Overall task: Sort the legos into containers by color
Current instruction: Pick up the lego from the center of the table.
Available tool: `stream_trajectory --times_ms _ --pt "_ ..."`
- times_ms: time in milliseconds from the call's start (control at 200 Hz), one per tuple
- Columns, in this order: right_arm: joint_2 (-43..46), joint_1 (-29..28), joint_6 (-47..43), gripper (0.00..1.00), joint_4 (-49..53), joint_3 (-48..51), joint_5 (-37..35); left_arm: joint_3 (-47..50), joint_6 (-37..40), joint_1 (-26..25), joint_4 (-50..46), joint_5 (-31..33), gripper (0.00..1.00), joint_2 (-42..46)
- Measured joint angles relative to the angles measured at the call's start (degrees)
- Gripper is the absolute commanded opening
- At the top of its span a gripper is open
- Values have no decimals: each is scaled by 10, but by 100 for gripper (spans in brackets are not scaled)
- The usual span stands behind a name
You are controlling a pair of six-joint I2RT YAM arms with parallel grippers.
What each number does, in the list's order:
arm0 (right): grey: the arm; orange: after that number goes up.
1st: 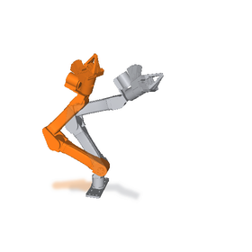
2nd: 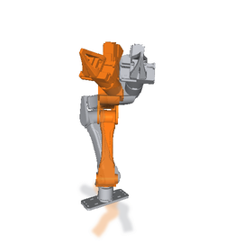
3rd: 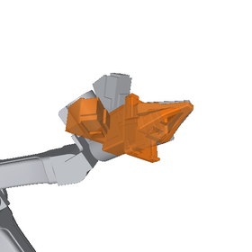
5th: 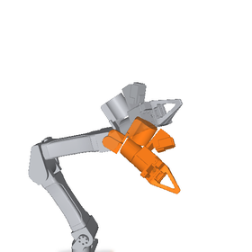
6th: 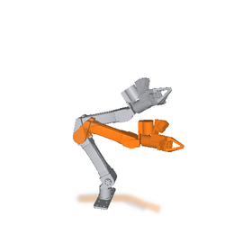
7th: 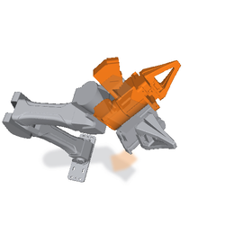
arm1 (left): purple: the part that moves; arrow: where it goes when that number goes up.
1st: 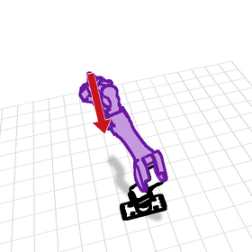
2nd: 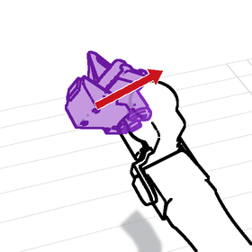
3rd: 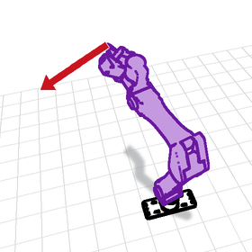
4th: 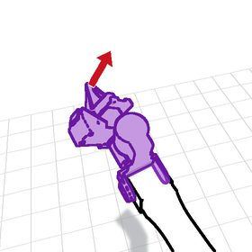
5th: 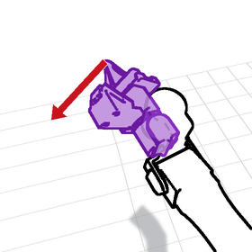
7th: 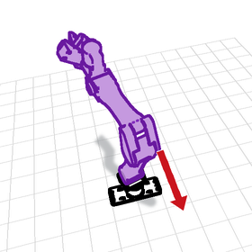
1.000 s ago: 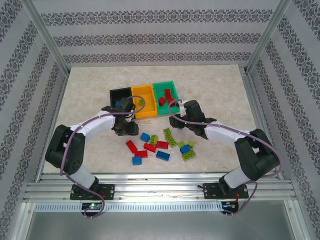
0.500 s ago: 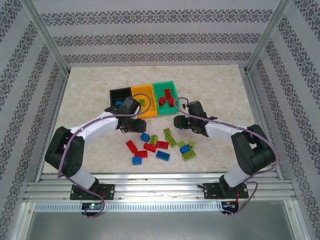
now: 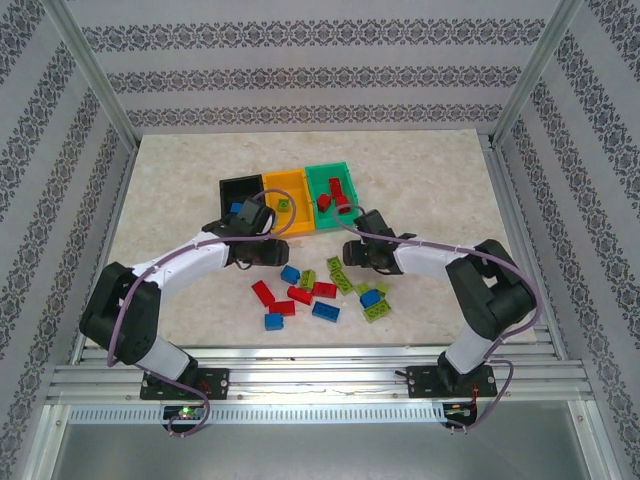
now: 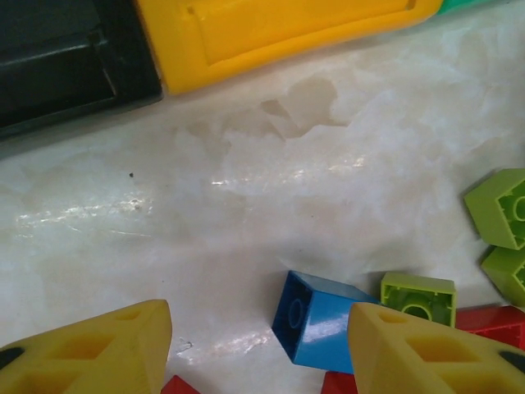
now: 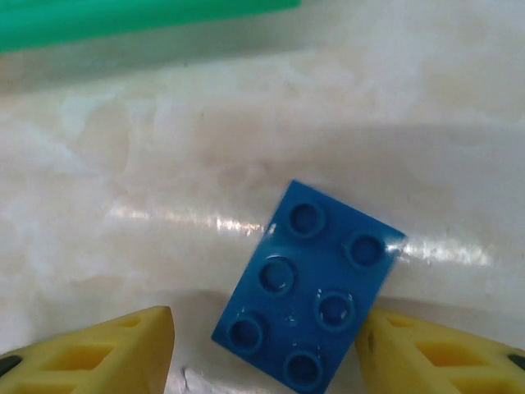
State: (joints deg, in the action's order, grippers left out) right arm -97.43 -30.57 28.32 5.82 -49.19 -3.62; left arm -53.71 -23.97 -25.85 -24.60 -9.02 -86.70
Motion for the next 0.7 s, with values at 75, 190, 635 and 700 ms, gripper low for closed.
stream_trajectory --times_ms 75,190,635,700 --pt "-15 -1 1 55 5 -16 -15 23 2 15 8 -3 59 17" --pt "-30 -1 0 45 27 -35 -37 59 5 40 16 -8 59 54" --pt "-33 -49 -36 22 96 -114 -73 183 5 172 70 -65 57 138" --pt "-33 -73 -42 23 99 -147 -65 209 -6 207 92 -92 57 144"
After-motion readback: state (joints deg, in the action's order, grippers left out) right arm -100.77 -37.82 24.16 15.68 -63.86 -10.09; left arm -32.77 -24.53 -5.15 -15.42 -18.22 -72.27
